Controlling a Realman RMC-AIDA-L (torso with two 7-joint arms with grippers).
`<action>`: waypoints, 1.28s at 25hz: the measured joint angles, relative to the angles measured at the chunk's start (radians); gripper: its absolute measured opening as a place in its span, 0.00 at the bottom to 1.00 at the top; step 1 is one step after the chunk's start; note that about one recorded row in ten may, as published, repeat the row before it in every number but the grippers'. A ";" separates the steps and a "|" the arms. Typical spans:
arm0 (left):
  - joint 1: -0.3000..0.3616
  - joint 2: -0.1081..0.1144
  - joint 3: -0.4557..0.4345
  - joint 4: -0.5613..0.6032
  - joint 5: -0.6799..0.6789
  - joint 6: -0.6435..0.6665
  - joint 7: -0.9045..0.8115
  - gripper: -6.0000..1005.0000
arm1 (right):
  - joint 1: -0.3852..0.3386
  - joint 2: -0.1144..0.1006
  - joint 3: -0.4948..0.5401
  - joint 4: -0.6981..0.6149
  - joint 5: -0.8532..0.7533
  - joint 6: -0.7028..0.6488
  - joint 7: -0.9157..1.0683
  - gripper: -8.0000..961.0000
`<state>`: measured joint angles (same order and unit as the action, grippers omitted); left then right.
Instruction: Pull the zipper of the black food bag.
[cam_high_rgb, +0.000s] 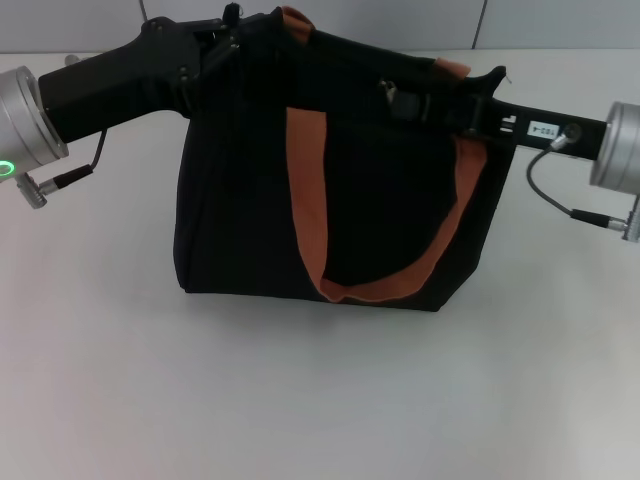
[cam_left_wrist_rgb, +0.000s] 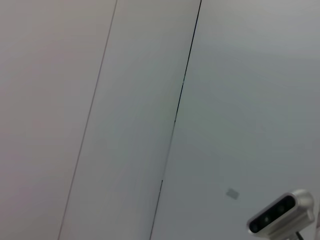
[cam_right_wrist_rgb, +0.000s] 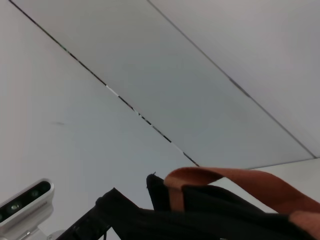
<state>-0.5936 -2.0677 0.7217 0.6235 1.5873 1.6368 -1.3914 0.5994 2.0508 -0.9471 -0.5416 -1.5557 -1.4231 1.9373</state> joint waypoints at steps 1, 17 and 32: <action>0.000 0.000 0.000 0.000 0.000 -0.006 0.003 0.03 | -0.006 -0.003 0.004 0.000 0.001 -0.004 0.000 0.01; 0.009 0.001 -0.014 0.002 -0.002 -0.043 0.008 0.03 | -0.055 -0.022 0.048 0.002 -0.007 -0.020 0.002 0.01; 0.012 0.002 -0.017 0.001 -0.005 -0.054 0.015 0.03 | -0.065 -0.024 0.074 0.001 -0.002 -0.050 -0.012 0.01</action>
<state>-0.5816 -2.0661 0.7049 0.6245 1.5821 1.5825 -1.3763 0.5343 2.0270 -0.8727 -0.5404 -1.5574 -1.4726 1.9248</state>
